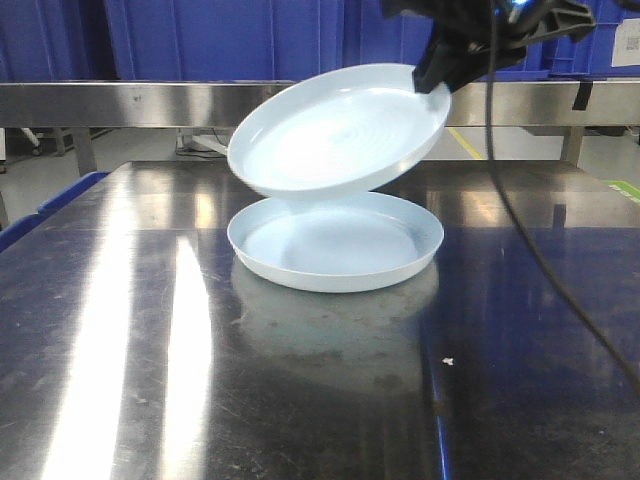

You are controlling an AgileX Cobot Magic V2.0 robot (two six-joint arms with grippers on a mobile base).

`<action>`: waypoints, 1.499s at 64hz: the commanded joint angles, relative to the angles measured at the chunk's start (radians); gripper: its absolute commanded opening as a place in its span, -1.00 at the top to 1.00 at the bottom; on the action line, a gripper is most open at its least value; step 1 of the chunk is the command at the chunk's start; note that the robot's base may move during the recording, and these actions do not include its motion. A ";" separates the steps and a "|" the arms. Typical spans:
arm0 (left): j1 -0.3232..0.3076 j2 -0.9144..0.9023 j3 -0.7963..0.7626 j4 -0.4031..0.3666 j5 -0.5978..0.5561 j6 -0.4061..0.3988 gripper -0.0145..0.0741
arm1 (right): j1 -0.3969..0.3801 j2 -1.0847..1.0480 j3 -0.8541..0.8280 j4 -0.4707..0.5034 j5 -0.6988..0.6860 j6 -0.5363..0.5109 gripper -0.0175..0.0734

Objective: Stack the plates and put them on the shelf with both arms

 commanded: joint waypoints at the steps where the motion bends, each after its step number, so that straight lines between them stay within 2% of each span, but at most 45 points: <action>1: -0.001 0.004 -0.028 -0.001 -0.084 -0.010 0.48 | 0.004 -0.029 -0.038 0.002 -0.073 -0.003 0.57; 62: -0.001 0.004 -0.028 -0.001 -0.084 -0.010 0.48 | 0.014 0.023 -0.038 0.002 -0.009 -0.003 0.55; 68: -0.001 0.004 -0.028 -0.001 -0.084 -0.010 0.48 | 0.014 0.024 -0.038 0.002 0.002 -0.003 0.38; 80: -0.001 0.004 -0.028 -0.001 -0.084 -0.010 0.48 | 0.014 0.024 -0.037 0.002 0.004 -0.003 -0.20; 96: -0.001 0.004 -0.028 -0.001 -0.084 -0.010 0.48 | 0.014 0.025 -0.037 0.002 0.054 -0.003 -0.25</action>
